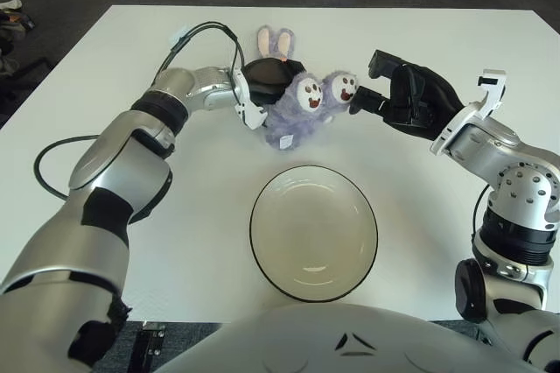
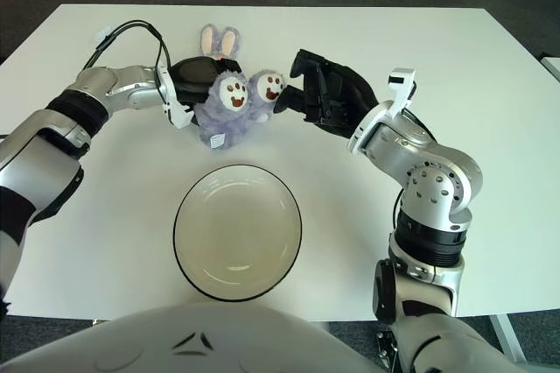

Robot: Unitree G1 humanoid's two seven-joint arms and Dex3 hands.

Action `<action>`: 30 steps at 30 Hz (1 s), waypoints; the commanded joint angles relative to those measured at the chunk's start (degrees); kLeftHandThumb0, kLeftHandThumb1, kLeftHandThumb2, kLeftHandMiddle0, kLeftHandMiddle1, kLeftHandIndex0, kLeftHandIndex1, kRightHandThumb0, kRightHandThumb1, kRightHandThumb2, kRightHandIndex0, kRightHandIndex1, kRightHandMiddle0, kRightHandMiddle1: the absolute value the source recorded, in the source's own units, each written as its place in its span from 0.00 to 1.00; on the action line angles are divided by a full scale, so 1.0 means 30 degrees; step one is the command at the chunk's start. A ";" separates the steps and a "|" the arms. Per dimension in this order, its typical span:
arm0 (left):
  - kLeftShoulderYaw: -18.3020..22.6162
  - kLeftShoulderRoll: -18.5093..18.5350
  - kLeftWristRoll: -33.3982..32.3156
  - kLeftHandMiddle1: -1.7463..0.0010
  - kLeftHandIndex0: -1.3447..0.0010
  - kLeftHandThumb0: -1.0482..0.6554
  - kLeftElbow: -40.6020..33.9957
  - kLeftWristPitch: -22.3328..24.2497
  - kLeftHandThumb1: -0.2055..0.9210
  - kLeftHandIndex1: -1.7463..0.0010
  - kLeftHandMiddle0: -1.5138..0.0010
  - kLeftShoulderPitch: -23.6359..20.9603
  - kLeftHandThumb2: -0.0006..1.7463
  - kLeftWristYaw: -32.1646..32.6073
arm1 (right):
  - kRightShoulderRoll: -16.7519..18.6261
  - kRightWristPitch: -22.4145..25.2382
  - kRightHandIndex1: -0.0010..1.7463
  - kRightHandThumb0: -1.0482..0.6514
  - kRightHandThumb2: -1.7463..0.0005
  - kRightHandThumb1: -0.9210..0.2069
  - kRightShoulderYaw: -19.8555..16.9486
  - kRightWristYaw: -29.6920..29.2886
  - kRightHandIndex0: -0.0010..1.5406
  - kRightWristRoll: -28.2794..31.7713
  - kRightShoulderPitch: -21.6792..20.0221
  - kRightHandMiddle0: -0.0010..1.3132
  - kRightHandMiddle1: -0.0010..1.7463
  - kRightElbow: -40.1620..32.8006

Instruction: Put the doll into the plate.

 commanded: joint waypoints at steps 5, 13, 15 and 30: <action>0.1158 0.0614 -0.0595 0.26 0.44 0.62 -0.0722 0.0832 0.11 0.00 0.31 0.1123 0.93 -0.0405 | 0.0541 -0.1273 0.86 0.61 0.26 0.57 -0.0561 0.0204 0.47 0.0298 0.0697 0.34 1.00 0.0320; 0.2126 0.1226 -0.0672 0.28 0.44 0.62 -0.2077 0.1632 0.10 0.00 0.30 0.1744 0.92 -0.0296 | 0.0026 -0.2117 0.92 0.61 0.39 0.40 -0.0424 0.0741 0.33 -0.0523 0.0906 0.30 0.95 0.0870; 0.2357 0.1320 -0.0688 0.28 0.44 0.62 -0.2322 0.1672 0.10 0.00 0.30 0.1891 0.92 -0.0141 | -0.0002 -0.2287 0.92 0.61 0.43 0.36 -0.0415 0.0800 0.30 -0.0616 0.0928 0.30 0.94 0.0993; 0.3855 0.1862 -0.1334 0.22 0.44 0.62 -0.3778 0.1852 0.08 0.00 0.32 0.2693 0.95 -0.0571 | -0.0102 -0.4831 0.82 0.62 0.63 0.15 -0.0205 0.2591 0.25 -0.2646 -0.0033 0.25 0.96 0.5803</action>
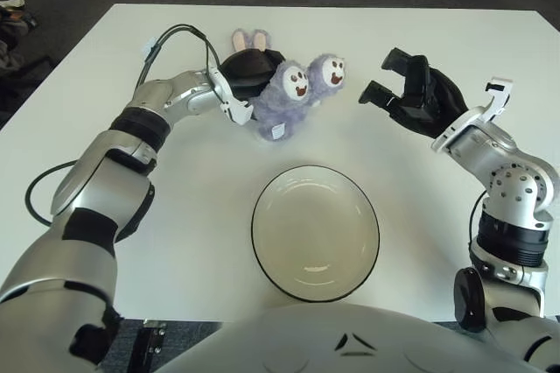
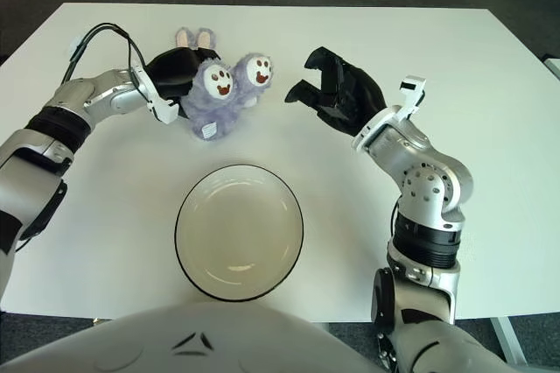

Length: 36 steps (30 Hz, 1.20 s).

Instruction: Put the doll into the plate.

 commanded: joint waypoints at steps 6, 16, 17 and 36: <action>0.0941 0.0566 -0.0775 0.15 0.45 0.62 -0.0518 0.0165 0.09 0.00 0.35 0.0256 0.97 -0.0624 | 0.0379 -0.0363 0.66 0.44 0.59 0.18 -0.0433 -0.0658 0.17 -0.0492 -0.0580 0.30 0.93 0.1185; 0.1698 0.0707 -0.1157 0.15 0.45 0.62 -0.1430 0.0750 0.09 0.00 0.36 0.0760 0.97 -0.1192 | 0.0731 -0.0540 0.52 0.56 0.32 0.48 -0.0799 -0.1303 0.07 -0.0820 -0.1108 0.09 0.79 0.2472; 0.1737 0.0709 -0.1177 0.15 0.45 0.62 -0.1502 0.0792 0.10 0.00 0.36 0.0798 0.97 -0.1241 | 0.0752 -0.0521 0.51 0.58 0.28 0.53 -0.0814 -0.1353 0.06 -0.0828 -0.1127 0.06 0.76 0.2495; 0.4210 0.1241 -0.5541 0.21 0.43 0.62 -0.6705 0.1421 0.09 0.00 0.33 0.4437 0.95 -0.4487 | 0.1389 -0.0179 0.55 0.60 0.21 0.66 -0.1755 -0.1586 0.07 -0.0687 -0.1832 0.06 0.75 0.5087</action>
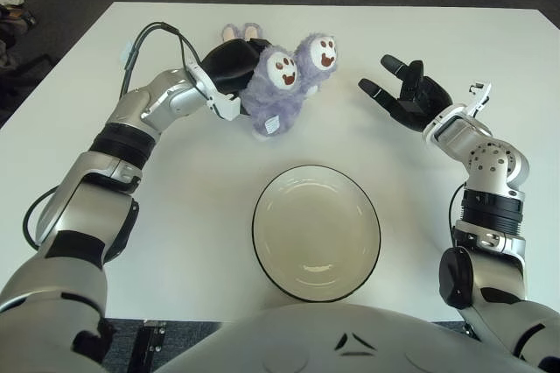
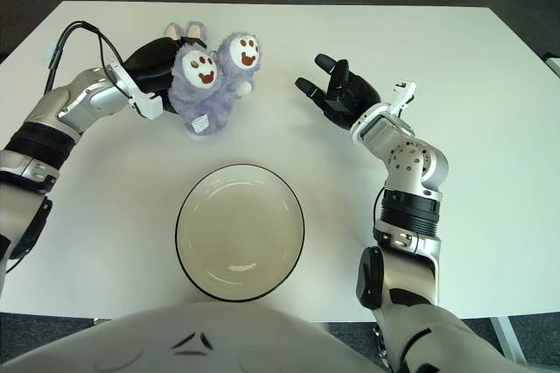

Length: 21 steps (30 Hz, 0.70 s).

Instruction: Put the doll into the plate.

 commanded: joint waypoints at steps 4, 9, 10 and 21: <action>0.1096 -0.0202 -0.2610 0.21 0.44 0.62 -0.1539 -0.0142 0.10 0.00 0.33 0.1704 0.95 -0.0935 | 0.0061 -0.0138 0.57 0.60 0.21 0.66 -0.0080 0.0512 0.09 0.0041 -0.0086 0.07 0.75 0.0007; 0.1483 -0.0568 -0.3123 0.23 0.46 0.62 -0.2137 -0.0944 0.11 0.00 0.32 0.2277 0.93 -0.0791 | -0.0037 -0.0295 0.60 0.61 0.20 0.66 0.0115 0.0786 0.09 -0.0325 -0.0102 0.08 0.75 0.0174; 0.1541 -0.0614 -0.3111 0.22 0.47 0.62 -0.2331 -0.1066 0.12 0.00 0.32 0.2367 0.93 -0.0800 | -0.0049 -0.0309 0.60 0.61 0.20 0.66 0.0141 0.0808 0.09 -0.0398 -0.0124 0.08 0.75 0.0222; 0.1541 -0.0726 -0.4355 0.11 0.54 0.62 -0.3483 -0.2525 0.20 0.00 0.41 0.2366 0.92 -0.2095 | 0.0093 -0.0211 0.60 0.60 0.20 0.69 0.0101 0.0630 0.04 -0.0690 -0.0754 0.10 0.78 0.1228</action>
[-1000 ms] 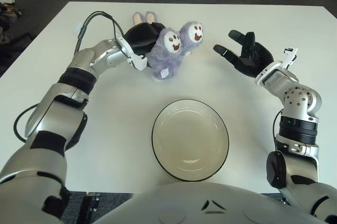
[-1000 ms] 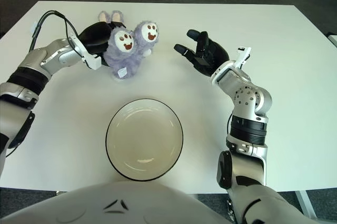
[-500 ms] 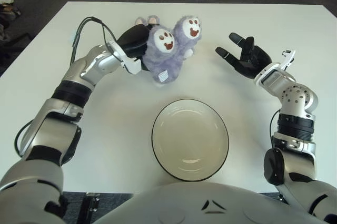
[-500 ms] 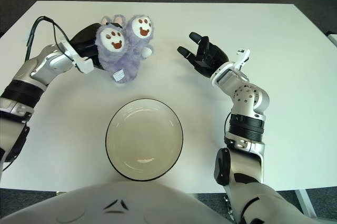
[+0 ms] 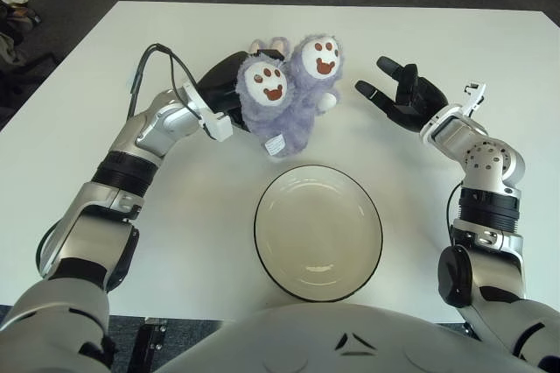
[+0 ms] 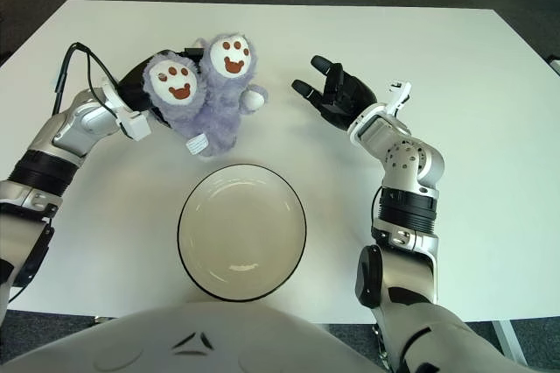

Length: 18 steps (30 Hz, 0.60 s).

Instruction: Put the doll into the plate.

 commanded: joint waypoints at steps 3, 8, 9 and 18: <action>-0.0121 0.0084 -0.2522 0.08 0.56 0.61 -0.0600 0.0063 0.22 0.00 0.43 0.0043 0.91 -0.1947 | 0.0099 -0.0336 0.60 0.60 0.20 0.69 -0.0061 0.0210 0.04 -0.0301 -0.0526 0.09 0.79 0.0644; -0.0188 0.0133 -0.3856 0.07 0.57 0.61 -0.1359 0.0443 0.23 0.00 0.44 0.0271 0.91 -0.3520 | 0.0141 -0.0568 0.61 0.60 0.20 0.69 0.0042 0.0499 0.03 -0.0589 -0.0639 0.07 0.79 0.0887; -0.0139 0.0114 -0.3957 0.07 0.57 0.61 -0.1508 0.0516 0.23 0.00 0.44 0.0308 0.91 -0.3717 | 0.0146 -0.0603 0.61 0.60 0.20 0.69 0.0060 0.0549 0.03 -0.0624 -0.0653 0.07 0.79 0.0916; -0.0080 0.0449 -0.5195 0.07 0.56 0.61 -0.3469 0.2110 0.22 0.00 0.44 0.0754 0.91 -0.6018 | 0.0237 -0.0903 0.61 0.59 0.20 0.68 0.0602 0.0438 0.04 -0.1516 -0.0953 0.07 0.80 0.1195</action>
